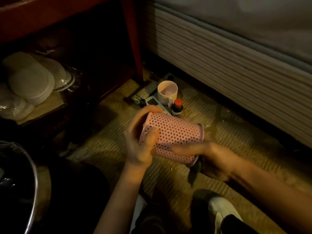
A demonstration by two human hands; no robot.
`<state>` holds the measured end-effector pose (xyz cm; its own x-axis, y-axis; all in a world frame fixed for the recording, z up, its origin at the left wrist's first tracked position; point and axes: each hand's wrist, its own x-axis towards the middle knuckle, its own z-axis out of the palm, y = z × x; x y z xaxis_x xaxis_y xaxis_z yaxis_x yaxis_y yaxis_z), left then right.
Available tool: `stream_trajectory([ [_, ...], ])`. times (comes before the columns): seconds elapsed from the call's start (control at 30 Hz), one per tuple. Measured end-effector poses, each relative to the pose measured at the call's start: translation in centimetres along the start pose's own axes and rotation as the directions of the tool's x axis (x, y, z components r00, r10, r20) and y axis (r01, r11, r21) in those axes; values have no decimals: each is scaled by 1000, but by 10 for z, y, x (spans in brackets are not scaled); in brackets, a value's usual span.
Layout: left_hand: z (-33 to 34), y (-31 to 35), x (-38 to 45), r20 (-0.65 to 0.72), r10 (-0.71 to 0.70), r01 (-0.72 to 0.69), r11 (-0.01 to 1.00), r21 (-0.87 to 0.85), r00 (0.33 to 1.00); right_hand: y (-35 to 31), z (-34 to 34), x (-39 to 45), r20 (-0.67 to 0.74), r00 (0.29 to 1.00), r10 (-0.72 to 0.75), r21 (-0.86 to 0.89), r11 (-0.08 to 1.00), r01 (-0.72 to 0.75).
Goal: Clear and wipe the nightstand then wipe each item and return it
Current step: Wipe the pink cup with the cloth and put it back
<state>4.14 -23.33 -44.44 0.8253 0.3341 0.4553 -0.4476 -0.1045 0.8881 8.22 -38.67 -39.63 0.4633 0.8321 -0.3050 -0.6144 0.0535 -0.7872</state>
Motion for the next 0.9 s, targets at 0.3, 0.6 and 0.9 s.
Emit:
stream_trajectory([
  [0.3, -20, 22, 14, 152, -540, 561, 784, -267, 828, -12, -3, 12, 367, 819, -441, -915, -13, 403],
  [0.6, -12, 22, 17, -213, -361, 334, 930, -150, 908, -20, 20, 20, -15, 995, -98, -682, 729, 62],
  [0.9, -22, 2, 29, -46, 252, -242, 957, 158, 967, -68, 26, 22, 19, 986, 168, 30, 985, -169],
])
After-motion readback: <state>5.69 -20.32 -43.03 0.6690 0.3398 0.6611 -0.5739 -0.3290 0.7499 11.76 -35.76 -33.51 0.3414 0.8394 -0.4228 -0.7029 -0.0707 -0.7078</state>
